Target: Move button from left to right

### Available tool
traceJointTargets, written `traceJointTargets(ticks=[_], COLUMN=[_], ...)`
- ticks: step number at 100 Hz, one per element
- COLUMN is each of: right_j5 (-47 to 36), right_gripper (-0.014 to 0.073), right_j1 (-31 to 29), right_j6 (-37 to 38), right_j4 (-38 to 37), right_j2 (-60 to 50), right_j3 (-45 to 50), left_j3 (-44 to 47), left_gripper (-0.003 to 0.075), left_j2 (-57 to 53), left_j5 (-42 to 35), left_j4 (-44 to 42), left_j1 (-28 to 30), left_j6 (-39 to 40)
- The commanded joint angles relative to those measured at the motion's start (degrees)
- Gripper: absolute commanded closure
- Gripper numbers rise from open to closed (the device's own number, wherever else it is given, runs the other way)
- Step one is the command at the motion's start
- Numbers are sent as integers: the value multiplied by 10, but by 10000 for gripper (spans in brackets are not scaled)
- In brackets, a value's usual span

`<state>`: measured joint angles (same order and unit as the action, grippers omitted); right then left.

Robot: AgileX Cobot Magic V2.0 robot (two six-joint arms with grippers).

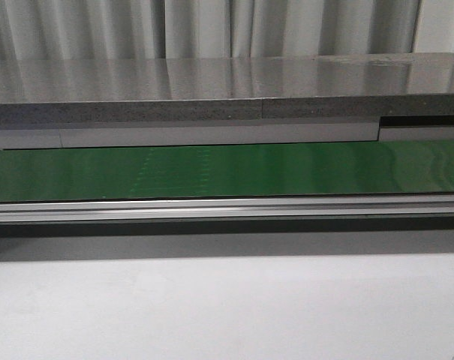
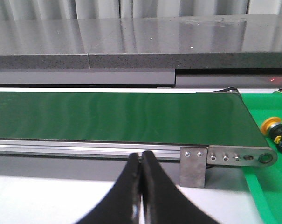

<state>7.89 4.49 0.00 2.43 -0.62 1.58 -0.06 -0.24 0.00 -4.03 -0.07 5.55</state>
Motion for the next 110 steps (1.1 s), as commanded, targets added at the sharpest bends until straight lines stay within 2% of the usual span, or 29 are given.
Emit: traceJointTargets(ticks=[1, 25, 110], right_j5=[-49, -49, -49], right_gripper=[662, 662, 662], right_j1=[1, 1, 1], right_j6=[0, 0, 0], right_j4=[-2, -2, -2], right_j2=[-12, -11, -11], right_j3=[-8, -8, -8], left_j3=[-1, 21, 21], left_gripper=[740, 740, 740], left_j2=[-17, -17, -17], left_j5=[-52, -52, -54], left_j4=[1, 0, 10], left_j1=[-10, -30, -30], left_j6=[6, 11, 11])
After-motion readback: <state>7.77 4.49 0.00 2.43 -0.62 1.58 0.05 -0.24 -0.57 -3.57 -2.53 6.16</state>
